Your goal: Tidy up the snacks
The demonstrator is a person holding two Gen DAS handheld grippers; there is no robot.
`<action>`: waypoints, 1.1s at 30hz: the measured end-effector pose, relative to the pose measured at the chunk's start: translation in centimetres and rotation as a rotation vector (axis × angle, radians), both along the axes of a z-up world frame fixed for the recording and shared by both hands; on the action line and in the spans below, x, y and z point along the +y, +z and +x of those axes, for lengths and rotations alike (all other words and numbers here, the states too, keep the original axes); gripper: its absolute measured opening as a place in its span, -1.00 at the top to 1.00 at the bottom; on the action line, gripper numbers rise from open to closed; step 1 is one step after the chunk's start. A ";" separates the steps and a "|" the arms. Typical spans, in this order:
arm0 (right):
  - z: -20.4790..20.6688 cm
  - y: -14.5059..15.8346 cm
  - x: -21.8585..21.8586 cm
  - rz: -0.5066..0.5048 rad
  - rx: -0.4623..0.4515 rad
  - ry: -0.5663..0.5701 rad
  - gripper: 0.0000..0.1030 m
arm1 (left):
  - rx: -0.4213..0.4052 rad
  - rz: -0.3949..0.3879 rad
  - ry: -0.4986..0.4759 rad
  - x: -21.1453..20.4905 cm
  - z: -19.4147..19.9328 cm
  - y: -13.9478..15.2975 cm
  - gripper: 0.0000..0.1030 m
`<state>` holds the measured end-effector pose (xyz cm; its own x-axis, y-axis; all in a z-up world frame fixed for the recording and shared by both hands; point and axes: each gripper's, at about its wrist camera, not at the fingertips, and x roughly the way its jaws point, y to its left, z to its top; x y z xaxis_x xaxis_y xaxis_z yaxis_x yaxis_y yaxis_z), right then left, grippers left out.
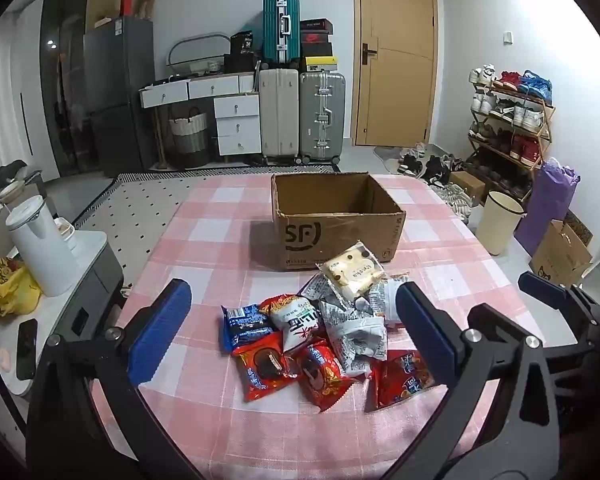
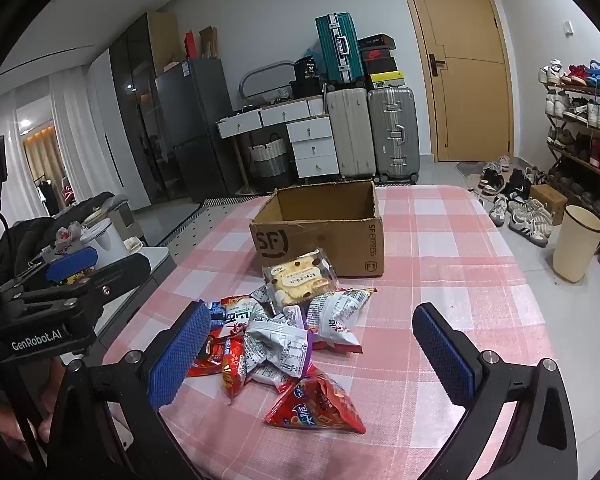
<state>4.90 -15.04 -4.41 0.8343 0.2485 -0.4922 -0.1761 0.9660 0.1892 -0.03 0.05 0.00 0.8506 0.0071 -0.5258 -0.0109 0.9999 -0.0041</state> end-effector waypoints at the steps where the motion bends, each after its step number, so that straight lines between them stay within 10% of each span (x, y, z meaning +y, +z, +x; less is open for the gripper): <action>1: 0.0 0.0 0.0 0.003 0.003 0.000 -1.00 | -0.003 -0.002 0.000 0.1 -0.1 0.0 -0.98; 33: 0.1 -0.9 -0.4 -0.001 0.018 -0.009 -1.00 | 0.005 -0.045 0.002 0.8 -0.4 0.1 -0.98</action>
